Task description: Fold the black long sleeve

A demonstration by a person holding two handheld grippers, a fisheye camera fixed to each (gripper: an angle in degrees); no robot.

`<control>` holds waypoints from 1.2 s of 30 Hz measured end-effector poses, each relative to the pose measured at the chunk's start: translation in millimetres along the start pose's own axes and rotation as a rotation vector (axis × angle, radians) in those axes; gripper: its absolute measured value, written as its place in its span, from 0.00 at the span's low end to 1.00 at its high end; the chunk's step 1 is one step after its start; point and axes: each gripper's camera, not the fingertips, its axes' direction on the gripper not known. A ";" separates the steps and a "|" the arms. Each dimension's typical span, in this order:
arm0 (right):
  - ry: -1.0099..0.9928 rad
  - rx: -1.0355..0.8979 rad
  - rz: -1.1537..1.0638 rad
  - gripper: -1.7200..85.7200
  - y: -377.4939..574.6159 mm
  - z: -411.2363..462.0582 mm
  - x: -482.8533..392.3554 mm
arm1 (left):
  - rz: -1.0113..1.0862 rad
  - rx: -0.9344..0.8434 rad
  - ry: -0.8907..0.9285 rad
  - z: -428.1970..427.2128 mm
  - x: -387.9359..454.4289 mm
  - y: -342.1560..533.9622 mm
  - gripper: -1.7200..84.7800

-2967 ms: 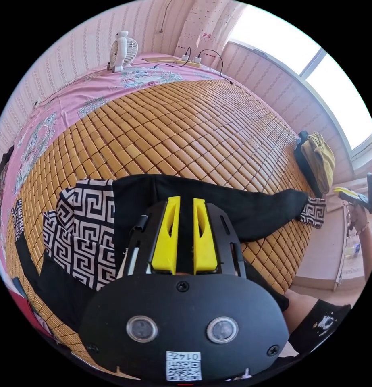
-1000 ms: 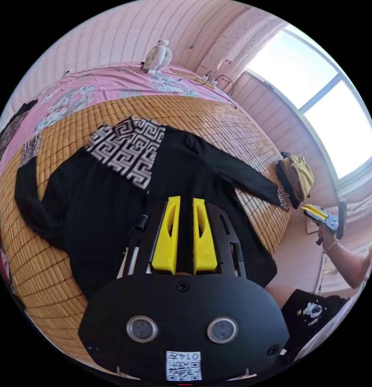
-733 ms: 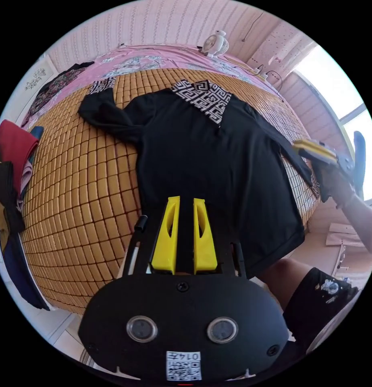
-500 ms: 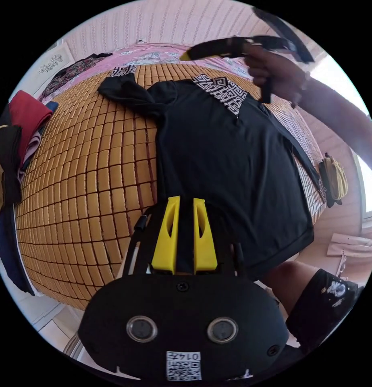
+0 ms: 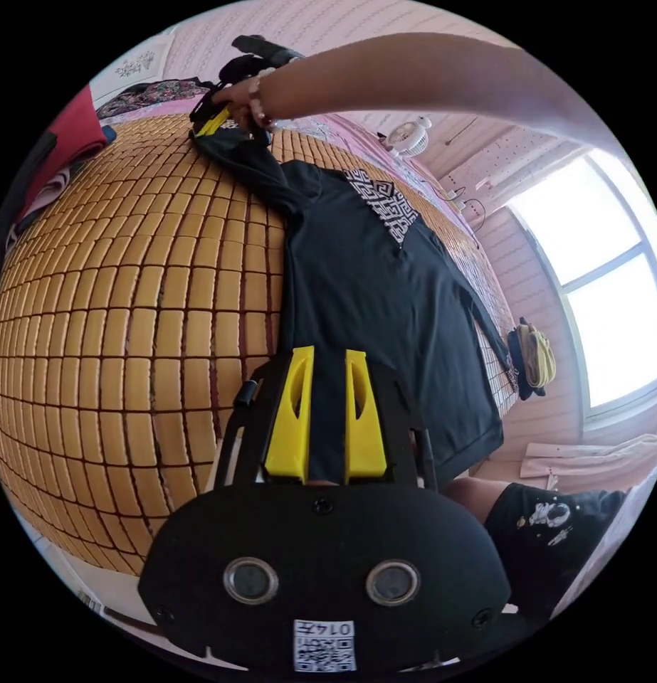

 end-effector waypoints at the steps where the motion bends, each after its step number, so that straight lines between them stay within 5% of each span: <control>1: -0.120 0.060 -0.019 0.03 8.0 -18.0 4.0 | -0.005 0.002 0.011 -4.7 -2.0 1.2 0.11; 5: -0.664 0.256 -0.172 0.03 52.7 -97.2 13.2 | -0.009 0.111 0.027 -61.1 -16.1 16.6 0.12; 7: -0.711 0.280 -0.248 0.04 67.0 -115.3 15.0 | -0.050 0.147 -0.001 -90.7 -26.5 22.5 0.12; 15: -0.588 0.147 -0.164 0.10 91.6 -63.2 39.7 | -0.370 0.296 -0.325 -190.6 -107.9 53.2 0.12; 23: -0.447 0.026 -0.155 0.11 157.4 -30.6 24.4 | -0.568 0.221 -0.271 -190.4 -146.1 71.0 0.13; 31: -0.509 -0.113 -0.254 0.11 196.7 3.9 -39.1 | -0.548 0.312 -0.386 -222.2 -169.4 56.4 0.12; 36: -0.525 -0.141 -0.314 0.10 207.0 14.5 -73.4 | -0.614 0.241 -0.271 -210.2 -219.1 54.8 0.02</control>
